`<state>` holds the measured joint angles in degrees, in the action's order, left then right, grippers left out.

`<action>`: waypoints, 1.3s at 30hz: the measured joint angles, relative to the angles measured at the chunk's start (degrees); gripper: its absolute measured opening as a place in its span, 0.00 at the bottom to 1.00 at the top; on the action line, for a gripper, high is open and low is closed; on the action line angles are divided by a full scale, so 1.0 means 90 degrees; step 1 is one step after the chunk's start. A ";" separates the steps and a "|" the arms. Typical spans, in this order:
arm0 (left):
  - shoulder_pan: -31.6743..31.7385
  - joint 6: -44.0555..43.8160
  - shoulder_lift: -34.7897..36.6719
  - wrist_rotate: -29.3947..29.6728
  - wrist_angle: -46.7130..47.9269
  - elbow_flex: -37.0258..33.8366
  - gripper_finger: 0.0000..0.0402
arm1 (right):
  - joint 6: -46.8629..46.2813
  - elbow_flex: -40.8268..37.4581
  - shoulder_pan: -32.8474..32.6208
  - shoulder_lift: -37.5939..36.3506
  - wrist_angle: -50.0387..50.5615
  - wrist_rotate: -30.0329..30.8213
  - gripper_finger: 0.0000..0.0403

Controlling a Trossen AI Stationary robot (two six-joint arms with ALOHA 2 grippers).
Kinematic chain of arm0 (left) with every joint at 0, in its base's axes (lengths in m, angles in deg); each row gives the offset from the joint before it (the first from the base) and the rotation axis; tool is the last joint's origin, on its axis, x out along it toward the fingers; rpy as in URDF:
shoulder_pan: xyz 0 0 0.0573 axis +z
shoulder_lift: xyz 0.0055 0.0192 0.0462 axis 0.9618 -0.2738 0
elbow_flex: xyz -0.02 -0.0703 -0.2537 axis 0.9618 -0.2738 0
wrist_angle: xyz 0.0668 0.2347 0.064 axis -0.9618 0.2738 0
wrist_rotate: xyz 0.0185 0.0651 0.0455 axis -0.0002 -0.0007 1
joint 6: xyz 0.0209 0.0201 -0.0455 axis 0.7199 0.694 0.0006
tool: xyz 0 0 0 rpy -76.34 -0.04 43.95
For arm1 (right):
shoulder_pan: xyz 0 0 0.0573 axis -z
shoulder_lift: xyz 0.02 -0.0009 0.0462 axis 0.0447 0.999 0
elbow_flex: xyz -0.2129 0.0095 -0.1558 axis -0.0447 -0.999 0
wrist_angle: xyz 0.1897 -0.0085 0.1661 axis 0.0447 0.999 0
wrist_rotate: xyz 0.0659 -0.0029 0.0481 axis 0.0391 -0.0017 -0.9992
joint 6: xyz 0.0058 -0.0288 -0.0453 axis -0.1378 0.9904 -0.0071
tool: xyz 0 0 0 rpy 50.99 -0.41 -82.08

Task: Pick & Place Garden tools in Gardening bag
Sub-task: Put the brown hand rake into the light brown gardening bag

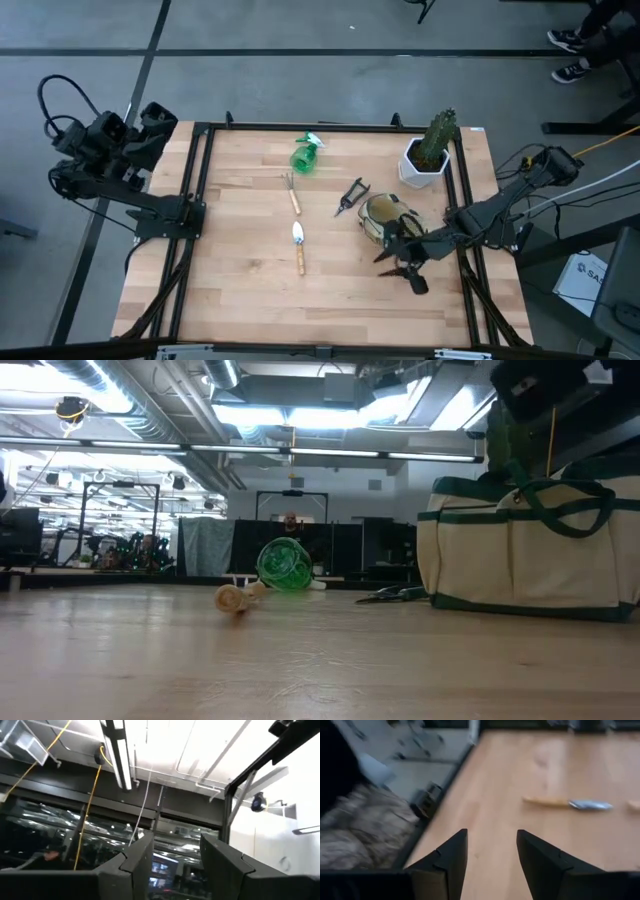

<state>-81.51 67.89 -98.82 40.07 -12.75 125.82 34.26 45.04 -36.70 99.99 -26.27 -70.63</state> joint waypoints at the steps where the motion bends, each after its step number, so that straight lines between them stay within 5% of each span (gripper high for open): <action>1: 0.0000 0.0068 -0.0009 -0.0068 0.0011 0.0000 0.39 | 0.0019 -0.0172 -0.0006 -0.0064 -0.0313 -0.0084 0.43; 16: 0.0000 0.0243 -0.2129 -0.0617 0.0298 -0.0005 0.39 | 0.1557 -0.0670 0.0178 -0.1603 -0.0325 -0.0663 0.43; 29: 0.0004 0.0971 -0.3712 -0.0614 0.0684 -0.0007 0.39 | 0.2247 -0.0670 0.0872 -0.1742 -0.0377 -0.1224 0.43; 35: 0.0144 0.0883 -0.3861 -0.0615 0.1260 -0.0005 0.39 | 0.2361 -0.0702 0.1459 -0.1742 -0.0500 -0.2205 0.43; 39: 0.0258 0.0694 -0.3784 -0.0580 0.1666 0.0010 0.39 | 0.2380 -0.1096 0.1827 -0.1760 -0.0882 -0.2200 0.43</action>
<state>-79.19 74.14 -132.87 34.85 2.24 125.90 55.68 35.18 -20.26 84.15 -34.21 -90.43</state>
